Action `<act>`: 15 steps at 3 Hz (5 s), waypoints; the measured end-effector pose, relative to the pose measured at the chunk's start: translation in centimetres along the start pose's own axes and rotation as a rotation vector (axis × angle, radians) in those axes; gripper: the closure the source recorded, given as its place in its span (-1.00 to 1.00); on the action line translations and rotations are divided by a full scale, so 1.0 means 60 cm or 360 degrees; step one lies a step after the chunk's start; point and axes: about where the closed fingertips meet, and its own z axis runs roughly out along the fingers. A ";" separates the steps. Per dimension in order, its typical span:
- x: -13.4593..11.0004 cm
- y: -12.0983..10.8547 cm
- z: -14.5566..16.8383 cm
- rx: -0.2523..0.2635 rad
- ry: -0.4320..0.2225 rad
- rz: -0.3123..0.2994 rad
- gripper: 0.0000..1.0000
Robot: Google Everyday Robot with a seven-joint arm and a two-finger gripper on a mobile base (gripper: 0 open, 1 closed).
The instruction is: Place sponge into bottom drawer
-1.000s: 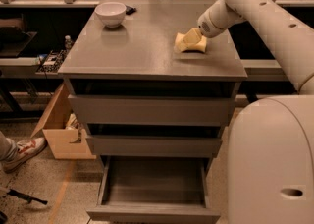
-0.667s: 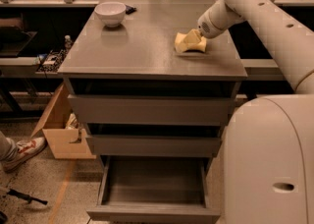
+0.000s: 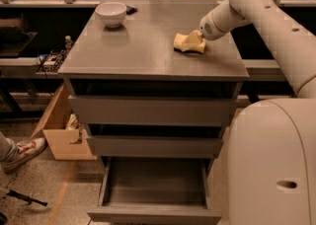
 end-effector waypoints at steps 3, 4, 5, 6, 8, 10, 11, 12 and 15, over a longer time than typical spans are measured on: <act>0.034 0.118 -0.139 -0.0148 -0.0040 -0.0245 1.00; 0.093 0.172 -0.178 -0.0232 0.0056 -0.0269 1.00; 0.149 0.237 -0.202 -0.0373 0.0209 -0.0320 1.00; 0.187 0.266 -0.191 -0.0369 0.0358 -0.0354 1.00; 0.224 0.276 -0.163 -0.0400 0.0372 -0.0295 1.00; 0.352 0.324 -0.051 -0.0467 0.0363 -0.0152 1.00; 0.408 0.350 0.014 -0.0502 0.0322 -0.0062 1.00; 0.452 0.372 0.083 -0.0518 0.0255 0.0026 1.00; 0.512 0.398 0.179 -0.0597 0.0202 0.0122 1.00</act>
Offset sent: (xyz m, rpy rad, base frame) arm -0.1127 0.0126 0.0639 -0.0051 -0.0851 0.2113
